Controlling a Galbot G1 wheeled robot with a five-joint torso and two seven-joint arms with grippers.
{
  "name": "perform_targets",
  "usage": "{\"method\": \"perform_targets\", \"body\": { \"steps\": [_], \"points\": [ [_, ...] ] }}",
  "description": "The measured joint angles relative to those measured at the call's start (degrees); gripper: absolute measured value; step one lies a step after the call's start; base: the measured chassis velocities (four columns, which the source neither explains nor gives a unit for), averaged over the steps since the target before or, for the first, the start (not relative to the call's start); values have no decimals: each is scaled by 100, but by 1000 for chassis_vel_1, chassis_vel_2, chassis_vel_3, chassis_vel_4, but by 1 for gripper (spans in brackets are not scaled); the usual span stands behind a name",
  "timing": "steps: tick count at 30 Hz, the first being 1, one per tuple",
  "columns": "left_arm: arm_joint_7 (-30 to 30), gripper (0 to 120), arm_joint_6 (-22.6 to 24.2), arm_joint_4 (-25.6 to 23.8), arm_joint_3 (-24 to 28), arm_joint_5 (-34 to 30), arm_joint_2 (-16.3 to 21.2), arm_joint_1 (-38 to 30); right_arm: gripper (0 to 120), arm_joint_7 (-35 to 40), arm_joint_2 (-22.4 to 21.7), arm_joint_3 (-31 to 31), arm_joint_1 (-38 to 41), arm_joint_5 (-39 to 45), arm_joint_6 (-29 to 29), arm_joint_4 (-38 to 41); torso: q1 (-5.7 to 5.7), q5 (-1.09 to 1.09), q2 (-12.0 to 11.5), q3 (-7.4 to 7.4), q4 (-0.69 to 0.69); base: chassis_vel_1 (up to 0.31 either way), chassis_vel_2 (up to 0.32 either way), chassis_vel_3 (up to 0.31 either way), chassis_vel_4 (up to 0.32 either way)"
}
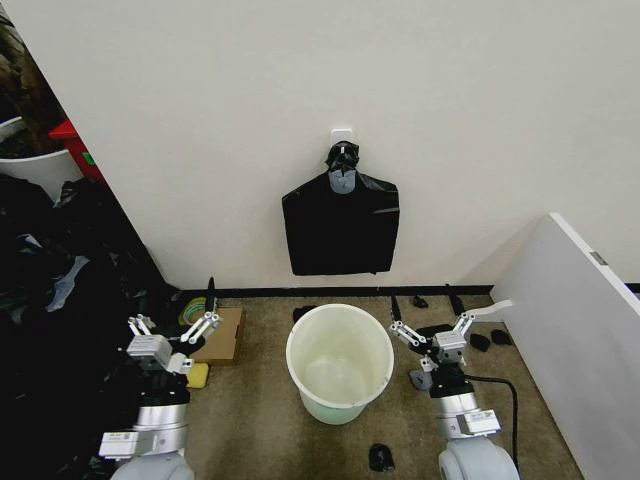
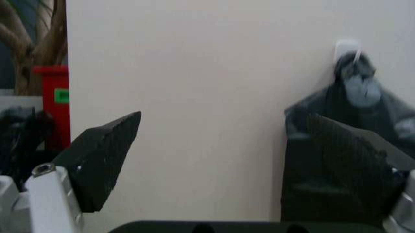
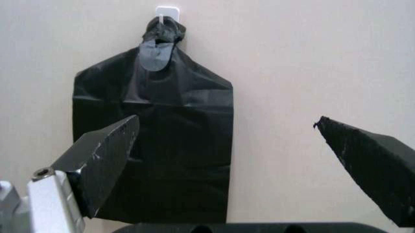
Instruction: Place the garbage bag over the trash bin.
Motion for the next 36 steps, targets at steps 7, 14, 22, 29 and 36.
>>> {"method": "perform_targets", "body": {
  "steps": [7, 14, 22, 29, 36],
  "points": [
    [-228, 100, 266, 128, -88, 66, 151, -148, 100, -212, -284, 173, -53, -189, 222, -99, 0, 1, 0, 0, -2, 0, 0, 0, 0],
    [-220, 100, 109, -51, -256, 316, 142, -29, 100, -452, -333, 409, -55, -750, 653, -269, 0, 1, 0, 0, -1, 0, 0, 0, 0],
    [-276, 100, 83, -74, -177, 558, -79, 32, 100, 306, -435, 91, -5, -229, 8, -292, 0, 1, 0, 0, 0, 0, 0, 0, 0],
    [-294, 100, 23, -54, -194, 795, -203, 153, 100, 243, -722, 59, 239, -219, 61, -426, 0, 1, 0, 0, 0, 0, 0, 0, 0],
    [-367, 100, -88, -19, -200, 1105, -262, 261, 100, 130, -969, -551, 881, 1648, -456, -696, 0, 1, 0, 0, -2, 0, 0, 0, 0]
  ]
}}
